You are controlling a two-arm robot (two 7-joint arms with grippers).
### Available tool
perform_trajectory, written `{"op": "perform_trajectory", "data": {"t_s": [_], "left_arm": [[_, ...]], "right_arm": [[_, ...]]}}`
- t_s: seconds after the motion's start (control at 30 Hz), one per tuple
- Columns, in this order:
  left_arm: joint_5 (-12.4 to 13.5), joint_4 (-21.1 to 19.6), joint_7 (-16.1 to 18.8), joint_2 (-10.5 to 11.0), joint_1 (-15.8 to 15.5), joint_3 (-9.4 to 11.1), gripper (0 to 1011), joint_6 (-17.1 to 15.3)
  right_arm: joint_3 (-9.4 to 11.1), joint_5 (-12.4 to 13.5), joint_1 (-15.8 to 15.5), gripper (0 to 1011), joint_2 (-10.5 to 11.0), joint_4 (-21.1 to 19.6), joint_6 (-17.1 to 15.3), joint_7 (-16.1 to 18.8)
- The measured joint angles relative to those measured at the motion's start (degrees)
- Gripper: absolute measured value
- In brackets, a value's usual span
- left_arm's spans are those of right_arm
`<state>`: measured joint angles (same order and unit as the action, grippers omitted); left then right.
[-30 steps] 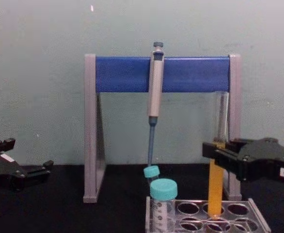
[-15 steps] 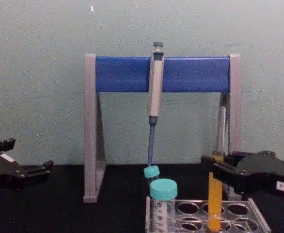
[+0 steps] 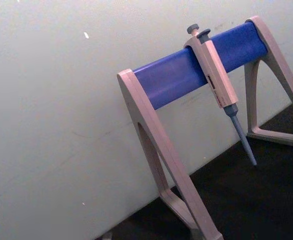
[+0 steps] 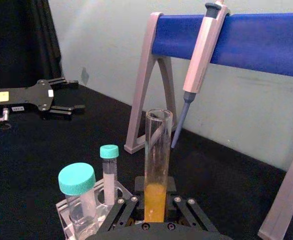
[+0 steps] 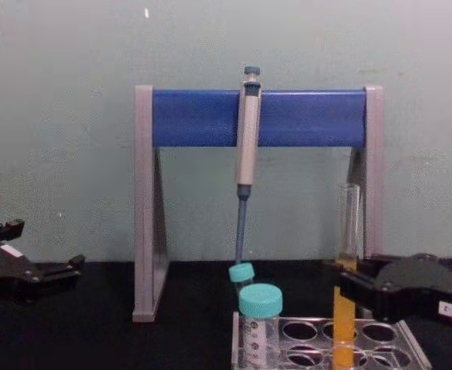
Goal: Pick up the test tube from the test tube rack, shake it, then place it back into the test tube rack.
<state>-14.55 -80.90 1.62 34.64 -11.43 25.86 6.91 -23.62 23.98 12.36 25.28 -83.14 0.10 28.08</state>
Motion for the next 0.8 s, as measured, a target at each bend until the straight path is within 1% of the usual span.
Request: {"op": "perform_trajectory", "data": {"t_s": [0.8], "left_arm": [[0.00,0.00,0.00,0.00,0.00,0.00,1001,0.00]], "right_arm": [[-0.23,-0.08,0.02,229,-0.67,1.21,-0.64,0.07]]}}
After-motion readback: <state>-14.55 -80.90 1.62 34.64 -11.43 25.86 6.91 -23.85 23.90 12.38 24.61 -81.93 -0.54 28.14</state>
